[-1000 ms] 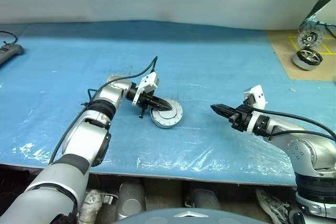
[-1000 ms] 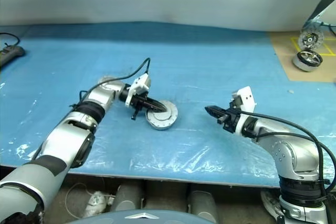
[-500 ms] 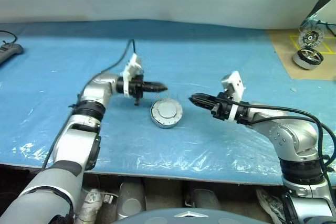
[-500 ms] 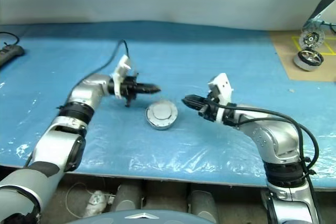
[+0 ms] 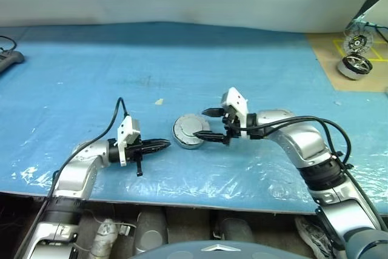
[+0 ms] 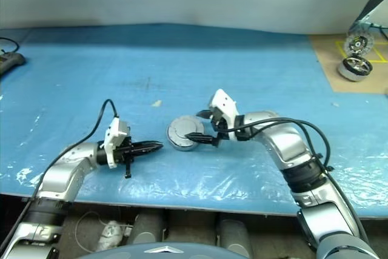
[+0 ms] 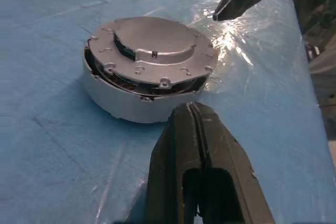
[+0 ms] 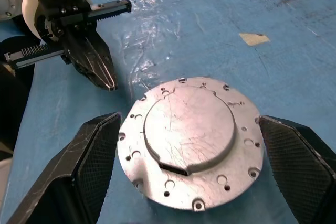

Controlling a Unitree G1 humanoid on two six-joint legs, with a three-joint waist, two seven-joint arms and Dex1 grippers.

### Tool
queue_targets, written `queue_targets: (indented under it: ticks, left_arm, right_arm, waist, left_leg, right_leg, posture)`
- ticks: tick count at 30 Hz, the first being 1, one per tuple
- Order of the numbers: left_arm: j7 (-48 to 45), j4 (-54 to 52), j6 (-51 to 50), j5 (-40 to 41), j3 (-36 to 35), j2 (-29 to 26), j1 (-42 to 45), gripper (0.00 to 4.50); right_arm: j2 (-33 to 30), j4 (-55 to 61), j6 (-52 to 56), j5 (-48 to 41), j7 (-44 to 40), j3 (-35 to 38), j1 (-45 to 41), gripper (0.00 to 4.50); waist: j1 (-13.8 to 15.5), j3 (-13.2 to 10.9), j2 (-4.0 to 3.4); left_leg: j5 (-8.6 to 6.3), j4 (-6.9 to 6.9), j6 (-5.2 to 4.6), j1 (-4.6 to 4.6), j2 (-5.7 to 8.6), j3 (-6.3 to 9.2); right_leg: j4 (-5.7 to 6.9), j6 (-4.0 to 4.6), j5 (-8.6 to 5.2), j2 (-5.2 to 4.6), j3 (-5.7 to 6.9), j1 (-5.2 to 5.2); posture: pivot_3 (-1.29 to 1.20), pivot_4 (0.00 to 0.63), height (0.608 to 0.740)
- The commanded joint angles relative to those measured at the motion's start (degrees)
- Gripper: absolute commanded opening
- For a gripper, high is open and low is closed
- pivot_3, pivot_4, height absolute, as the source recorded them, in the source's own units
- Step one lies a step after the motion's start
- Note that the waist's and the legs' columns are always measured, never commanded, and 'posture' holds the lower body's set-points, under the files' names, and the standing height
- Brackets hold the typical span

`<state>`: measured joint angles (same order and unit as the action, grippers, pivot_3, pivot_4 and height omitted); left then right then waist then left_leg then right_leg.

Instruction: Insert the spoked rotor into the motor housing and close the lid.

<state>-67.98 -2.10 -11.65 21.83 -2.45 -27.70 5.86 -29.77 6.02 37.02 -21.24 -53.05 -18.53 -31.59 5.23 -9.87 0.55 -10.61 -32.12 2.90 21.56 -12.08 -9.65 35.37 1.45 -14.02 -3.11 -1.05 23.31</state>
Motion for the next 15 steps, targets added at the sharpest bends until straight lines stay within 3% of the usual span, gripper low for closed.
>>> queue_targets:
  ticks: [1,9,11,15]
  left_arm:
    - [1.1,-1.9,3.7,-0.1,-1.2,-1.1,-3.5,0.00]
    - [1.9,4.4,9.9,-1.3,-0.7,-1.6,-4.6,0.00]
    - [1.1,9.2,12.9,-1.6,-0.8,-1.3,-3.4,0.00]
    - [-4.6,32.0,26.0,-3.6,-1.1,-0.6,2.2,0.00]
  right_arm:
    - [0.7,-1.9,-3.8,3.3,-1.7,-2.1,-2.1,4.49]
    - [2.6,-10.0,-10.4,11.9,-2.5,-6.6,-3.5,4.49]
    - [3.2,-10.0,-10.1,11.6,-2.9,-5.9,-3.4,4.11]
    - [3.8,-8.6,-8.9,10.7,-3.7,-4.7,-3.1,2.98]
  waist:
    - [0.0,0.0,0.00]
    - [-0.5,0.0,0.02]
    - [-0.7,0.0,0.02]
    - [-0.7,0.1,-0.05]
  left_leg:
    - [0.00,-0.04,0.00,0.00,0.00,0.00]
    - [0.02,-0.19,-0.03,-0.15,0.03,-0.06]
    - [0.02,-0.20,-0.03,-0.20,0.04,-0.08]
    - [0.02,-0.19,-0.05,-0.42,0.07,-0.11]
  right_leg:
    - [0.04,0.08,-0.05,0.00,-0.02,0.00]
    - [0.25,0.08,-0.05,0.00,-0.18,-0.03]
    - [0.28,0.09,-0.05,0.00,-0.22,-0.05]
    - [0.35,0.09,-0.05,0.02,-0.33,-0.14]
  posture:
    - [0.00,0.150,0.740]
    - [0.00,0.150,0.740]
    - [0.00,0.150,0.740]
    - [0.00,0.150,0.740]
